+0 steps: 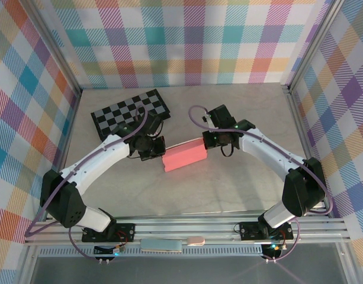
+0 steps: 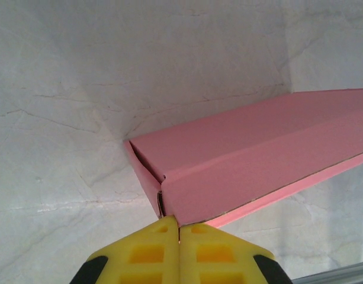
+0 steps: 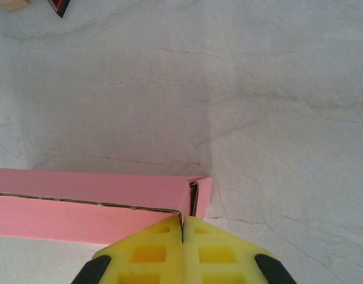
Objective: Fold the paper box
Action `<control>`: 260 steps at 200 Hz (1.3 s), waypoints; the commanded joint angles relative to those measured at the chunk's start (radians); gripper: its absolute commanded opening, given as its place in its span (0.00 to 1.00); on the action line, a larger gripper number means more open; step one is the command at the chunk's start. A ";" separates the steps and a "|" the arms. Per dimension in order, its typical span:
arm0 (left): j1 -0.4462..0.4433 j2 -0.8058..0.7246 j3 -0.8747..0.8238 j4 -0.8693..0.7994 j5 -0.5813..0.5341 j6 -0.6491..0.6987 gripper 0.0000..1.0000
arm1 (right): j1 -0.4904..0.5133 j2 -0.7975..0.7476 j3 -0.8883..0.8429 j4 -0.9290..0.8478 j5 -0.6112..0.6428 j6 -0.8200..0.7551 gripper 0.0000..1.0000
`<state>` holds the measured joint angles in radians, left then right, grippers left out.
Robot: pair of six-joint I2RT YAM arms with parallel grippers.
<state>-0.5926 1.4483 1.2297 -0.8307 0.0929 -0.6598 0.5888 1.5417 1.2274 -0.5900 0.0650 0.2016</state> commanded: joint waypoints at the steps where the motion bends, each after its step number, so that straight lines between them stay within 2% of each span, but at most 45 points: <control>1: -0.003 0.014 -0.061 0.025 0.037 0.022 0.00 | 0.013 0.011 -0.054 -0.052 -0.023 -0.014 0.00; 50: -0.031 0.030 -0.094 -0.001 -0.012 0.073 0.00 | 0.014 0.000 -0.086 -0.045 0.004 -0.064 0.00; 119: -0.067 0.044 -0.092 -0.032 -0.093 0.083 0.00 | 0.013 -0.038 -0.075 -0.056 0.001 -0.007 0.00; 147: -0.071 0.047 -0.088 -0.036 -0.101 0.083 0.00 | 0.013 -0.080 -0.052 -0.077 -0.027 0.057 0.12; 211: -0.081 0.062 -0.072 -0.041 -0.104 0.089 0.00 | 0.010 -0.181 -0.055 -0.100 -0.078 0.291 0.48; 242: -0.087 0.064 -0.068 -0.041 -0.105 0.088 0.00 | -0.025 -0.235 -0.075 -0.061 -0.095 0.578 0.68; 260: -0.088 0.064 -0.067 -0.041 -0.105 0.088 0.00 | -0.052 -0.245 -0.108 -0.015 -0.136 0.836 0.79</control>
<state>-0.6609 1.4578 1.1942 -0.7822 -0.0292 -0.5827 0.5701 1.3197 1.1599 -0.6506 -0.0120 0.6632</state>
